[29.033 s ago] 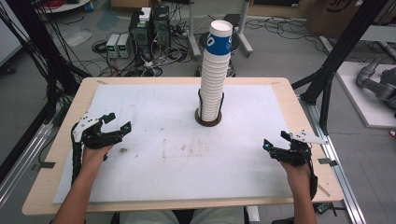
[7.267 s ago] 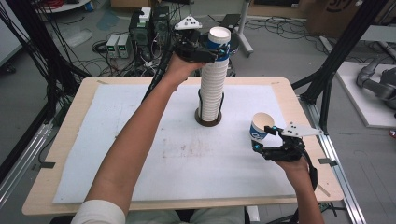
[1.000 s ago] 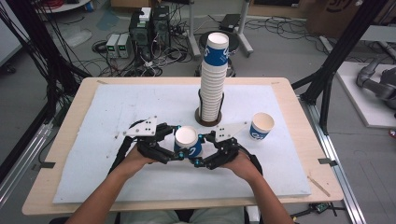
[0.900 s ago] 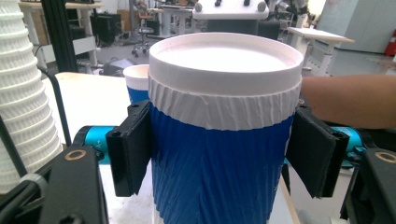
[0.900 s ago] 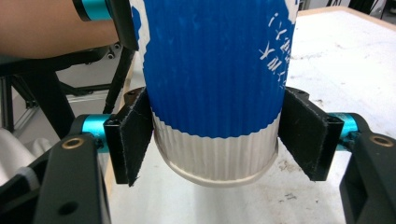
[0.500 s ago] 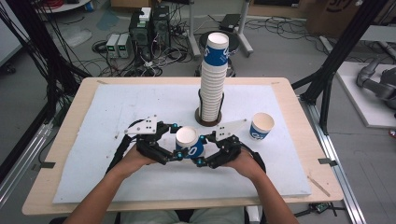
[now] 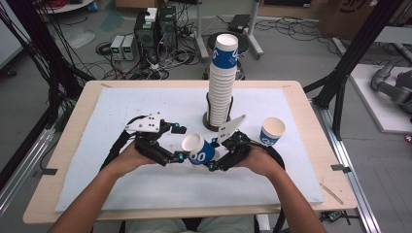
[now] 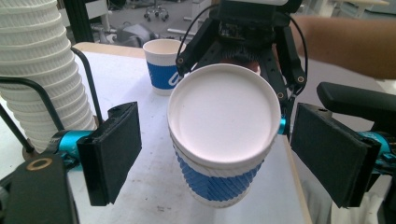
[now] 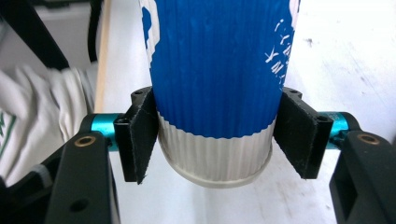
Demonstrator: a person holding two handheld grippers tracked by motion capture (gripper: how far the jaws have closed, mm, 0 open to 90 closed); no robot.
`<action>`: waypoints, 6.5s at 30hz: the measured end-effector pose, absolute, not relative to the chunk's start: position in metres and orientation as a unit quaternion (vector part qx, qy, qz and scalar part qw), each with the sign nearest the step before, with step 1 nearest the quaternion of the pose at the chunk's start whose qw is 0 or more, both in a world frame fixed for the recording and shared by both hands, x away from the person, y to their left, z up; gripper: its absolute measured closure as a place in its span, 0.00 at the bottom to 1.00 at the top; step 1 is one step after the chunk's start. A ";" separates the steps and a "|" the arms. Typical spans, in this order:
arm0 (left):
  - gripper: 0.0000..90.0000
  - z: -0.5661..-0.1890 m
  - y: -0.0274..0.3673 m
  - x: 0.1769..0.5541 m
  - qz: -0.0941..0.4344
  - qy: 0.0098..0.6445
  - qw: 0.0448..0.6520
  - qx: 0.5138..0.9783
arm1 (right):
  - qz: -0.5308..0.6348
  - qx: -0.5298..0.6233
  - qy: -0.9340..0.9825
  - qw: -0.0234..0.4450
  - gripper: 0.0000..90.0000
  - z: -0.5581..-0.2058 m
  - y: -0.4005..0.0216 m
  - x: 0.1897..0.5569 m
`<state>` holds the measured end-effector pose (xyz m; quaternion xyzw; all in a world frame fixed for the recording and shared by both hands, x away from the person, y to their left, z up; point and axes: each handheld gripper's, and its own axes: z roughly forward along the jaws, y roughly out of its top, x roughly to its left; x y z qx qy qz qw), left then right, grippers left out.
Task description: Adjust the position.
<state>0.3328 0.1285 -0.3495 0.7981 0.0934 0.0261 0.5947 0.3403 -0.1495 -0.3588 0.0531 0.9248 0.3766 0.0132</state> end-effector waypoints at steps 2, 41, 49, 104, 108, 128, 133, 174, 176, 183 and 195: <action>0.18 -0.350 0.128 0.334 0.022 0.094 0.588 0.803 | 0.358 0.047 0.932 0.017 0.39 -0.355 -0.146 0.342; 0.34 -0.370 0.129 0.335 -0.006 0.065 0.607 0.792 | 0.427 0.068 0.902 0.003 0.20 -0.362 -0.145 0.340; 0.34 -0.377 0.135 0.331 -0.003 0.065 0.629 0.774 | 0.491 0.081 0.867 0.019 0.20 -0.370 -0.162 0.333; 0.19 -0.380 0.133 0.328 0.005 0.102 0.636 0.765 | 0.495 0.075 0.865 -0.008 0.41 -0.371 -0.182 0.332; 0.19 -0.372 0.131 0.330 0.009 0.091 0.612 0.786 | 0.453 0.065 0.889 0.005 0.41 -0.359 -0.179 0.334; 0.20 -0.370 0.108 0.339 -0.028 0.068 0.531 0.844 | 0.300 0.004 0.954 0.023 0.41 -0.322 -0.142 0.340; 0.27 -0.371 0.107 0.339 -0.032 0.053 0.519 0.852 | 0.288 -0.007 0.957 0.019 0.41 -0.319 -0.135 0.339; 0.35 -0.392 0.127 0.330 -0.018 0.048 0.654 0.755 | 0.533 0.088 0.841 -0.031 0.22 -0.356 -0.169 0.337; 0.35 -0.392 0.128 0.330 -0.016 0.047 0.657 0.753 | 0.542 0.087 0.835 -0.039 0.22 -0.358 -0.168 0.336; 0.34 -0.394 0.128 0.329 -0.017 0.051 0.669 0.741 | 0.574 0.087 0.814 -0.040 0.22 -0.365 -0.170 0.335; 0.36 -0.396 0.127 0.329 -0.015 0.048 0.667 0.744 | 0.577 0.080 0.812 -0.033 0.33 -0.364 -0.171 0.335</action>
